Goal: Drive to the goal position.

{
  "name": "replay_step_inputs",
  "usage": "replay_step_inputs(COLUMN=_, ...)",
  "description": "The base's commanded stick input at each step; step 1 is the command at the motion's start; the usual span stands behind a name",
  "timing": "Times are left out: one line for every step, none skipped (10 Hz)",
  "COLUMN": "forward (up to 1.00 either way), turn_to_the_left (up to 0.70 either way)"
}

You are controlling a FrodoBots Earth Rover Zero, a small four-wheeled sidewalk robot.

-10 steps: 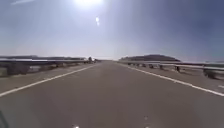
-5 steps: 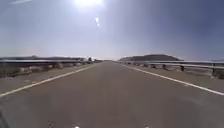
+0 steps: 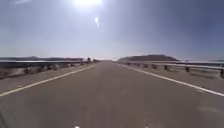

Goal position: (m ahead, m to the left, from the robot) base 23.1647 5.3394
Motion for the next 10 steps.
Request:
replay_step_inputs(forward=1.00, turn_to_the_left=0.00)
replay_step_inputs(forward=1.00, turn_to_the_left=0.00)
replay_step_inputs(forward=1.00, turn_to_the_left=0.00)
replay_step_inputs(forward=1.00, turn_to_the_left=0.00)
replay_step_inputs(forward=1.00, turn_to_the_left=0.00)
replay_step_inputs(forward=1.00, turn_to_the_left=0.00)
replay_step_inputs(forward=1.00, turn_to_the_left=0.00)
replay_step_inputs(forward=1.00, turn_to_the_left=0.00)
replay_step_inputs(forward=1.00, turn_to_the_left=0.00)
replay_step_inputs(forward=1.00, turn_to_the_left=0.00)
